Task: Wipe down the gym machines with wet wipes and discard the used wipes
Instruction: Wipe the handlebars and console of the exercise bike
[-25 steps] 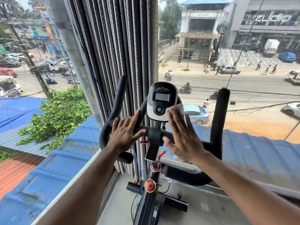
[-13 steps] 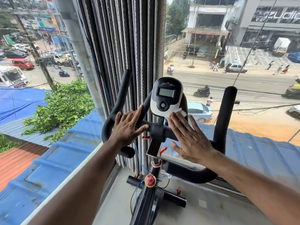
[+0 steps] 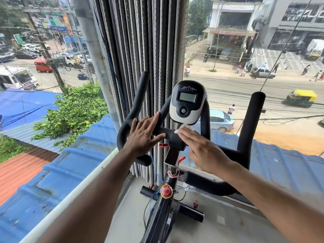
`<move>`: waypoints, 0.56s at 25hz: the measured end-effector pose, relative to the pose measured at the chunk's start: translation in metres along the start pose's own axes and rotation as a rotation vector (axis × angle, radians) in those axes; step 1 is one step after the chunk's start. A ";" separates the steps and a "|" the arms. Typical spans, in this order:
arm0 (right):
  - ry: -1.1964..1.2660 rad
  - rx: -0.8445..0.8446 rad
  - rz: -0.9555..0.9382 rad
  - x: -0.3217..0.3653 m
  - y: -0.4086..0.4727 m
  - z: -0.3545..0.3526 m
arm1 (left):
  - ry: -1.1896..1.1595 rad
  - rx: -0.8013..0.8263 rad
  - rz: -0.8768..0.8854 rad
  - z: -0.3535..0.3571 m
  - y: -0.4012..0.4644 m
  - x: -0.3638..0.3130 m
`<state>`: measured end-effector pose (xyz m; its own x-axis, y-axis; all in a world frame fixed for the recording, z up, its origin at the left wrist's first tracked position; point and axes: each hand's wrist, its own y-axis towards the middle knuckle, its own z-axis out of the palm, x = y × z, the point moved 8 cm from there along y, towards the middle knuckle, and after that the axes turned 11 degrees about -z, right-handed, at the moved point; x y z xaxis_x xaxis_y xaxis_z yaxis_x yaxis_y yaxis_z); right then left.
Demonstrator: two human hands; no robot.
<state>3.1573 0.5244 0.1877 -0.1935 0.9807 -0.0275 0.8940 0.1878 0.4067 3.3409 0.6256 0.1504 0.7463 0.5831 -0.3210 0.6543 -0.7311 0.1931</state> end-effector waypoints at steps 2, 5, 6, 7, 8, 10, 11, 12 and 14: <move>0.164 -0.086 0.122 -0.004 -0.009 -0.008 | 0.024 0.008 0.009 0.004 -0.008 0.005; 0.228 -0.140 0.178 -0.006 -0.004 -0.008 | 0.054 0.027 0.027 0.009 -0.016 0.013; 0.216 -0.145 0.175 -0.007 0.002 -0.008 | 0.056 0.031 0.027 0.009 -0.016 0.014; 0.204 -0.157 0.169 -0.009 0.007 -0.010 | 0.056 0.042 0.026 0.010 -0.015 0.014; 0.201 -0.174 0.164 -0.011 0.010 -0.014 | 0.055 0.053 0.022 0.011 -0.014 0.014; 0.245 -0.247 0.199 -0.008 0.006 -0.027 | 0.065 0.062 0.026 0.010 -0.015 0.012; 0.294 -0.293 0.238 -0.005 -0.004 -0.032 | 0.072 0.069 0.030 0.011 -0.017 0.012; 0.347 -0.338 0.281 0.003 -0.013 -0.035 | 0.076 0.068 0.034 0.012 -0.019 0.013; 0.421 -0.368 0.327 0.020 -0.023 -0.031 | 0.072 0.045 0.040 0.009 -0.022 0.016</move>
<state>3.1202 0.5376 0.2062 -0.1434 0.8651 0.4806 0.7509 -0.2213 0.6223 3.3375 0.6476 0.1323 0.7799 0.5754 -0.2463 0.6185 -0.7688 0.1624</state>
